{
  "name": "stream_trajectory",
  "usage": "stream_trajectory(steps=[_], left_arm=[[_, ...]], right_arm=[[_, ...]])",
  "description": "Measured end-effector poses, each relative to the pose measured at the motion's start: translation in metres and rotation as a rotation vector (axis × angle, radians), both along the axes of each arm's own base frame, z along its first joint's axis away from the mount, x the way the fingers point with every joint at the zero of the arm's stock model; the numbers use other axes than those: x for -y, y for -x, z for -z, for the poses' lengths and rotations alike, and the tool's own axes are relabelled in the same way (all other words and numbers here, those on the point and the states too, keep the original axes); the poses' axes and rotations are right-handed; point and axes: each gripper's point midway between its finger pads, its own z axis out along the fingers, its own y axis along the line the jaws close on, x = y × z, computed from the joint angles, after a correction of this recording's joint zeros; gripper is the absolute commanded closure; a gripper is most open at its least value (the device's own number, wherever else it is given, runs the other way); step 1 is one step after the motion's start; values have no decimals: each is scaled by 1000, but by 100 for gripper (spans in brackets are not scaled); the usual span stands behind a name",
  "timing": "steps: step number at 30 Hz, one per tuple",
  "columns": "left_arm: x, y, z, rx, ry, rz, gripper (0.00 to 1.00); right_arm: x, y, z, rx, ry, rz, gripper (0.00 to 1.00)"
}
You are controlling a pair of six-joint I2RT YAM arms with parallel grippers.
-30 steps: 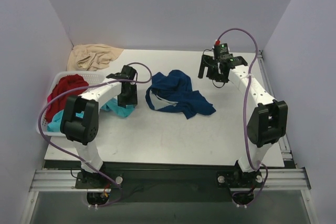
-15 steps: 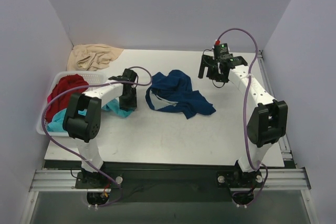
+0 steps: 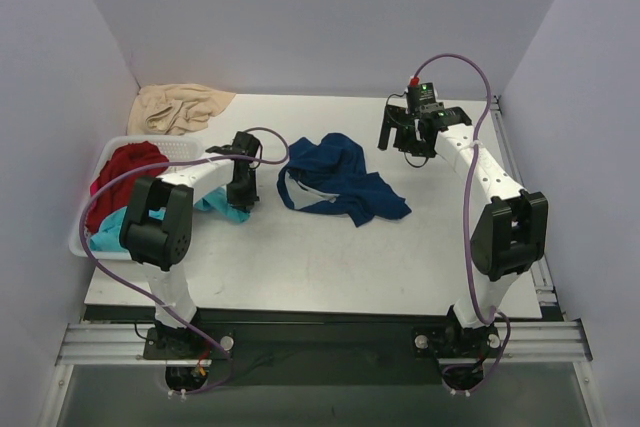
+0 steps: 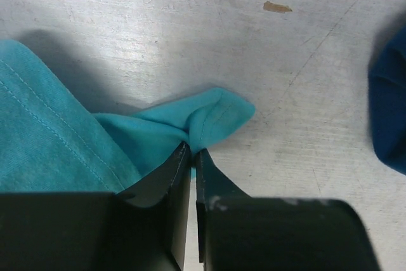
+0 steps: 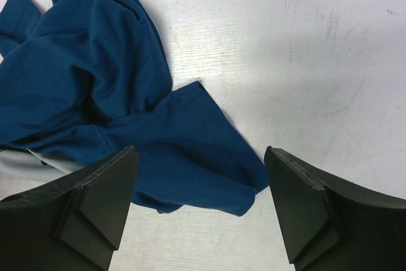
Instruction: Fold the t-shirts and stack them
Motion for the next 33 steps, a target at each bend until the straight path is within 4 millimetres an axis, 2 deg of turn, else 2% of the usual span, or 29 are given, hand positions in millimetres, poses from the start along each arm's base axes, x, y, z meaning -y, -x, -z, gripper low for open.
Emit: stream_trajectory(steps=[4,7,10,13,17,20,22,25,29,33], left_arm=[[-1,0,0,0,-2,9,100],[-3,0,-5,5,-13,17,100],[-7,-5,-24,41,-27,14,100],[-14,-22,-65,142,-45,2,100],[-34,-53,-146,357,-65,-46,100],[-70,-61,-201,492,-99,-133,100],[-103,-58,-232,564,-154,-210,100],[-143,-46,-265,632,-244,-311,100],[-177,-25,-295,690,-358,-394,100],[-205,-4,-317,722,-461,-474,100]], right_arm=[[0,0,0,0,0,1,18],[0,0,0,0,0,0,18],[0,0,0,0,0,1,18],[0,0,0,0,0,0,18],[0,0,0,0,-1,0,19],[0,0,0,0,-2,-1,19],[-1,0,-1,1,-4,-3,19],[-3,-1,-3,6,-12,-7,19],[-5,-5,-11,24,-24,-14,19],[-8,-7,-16,33,-35,-23,19]])
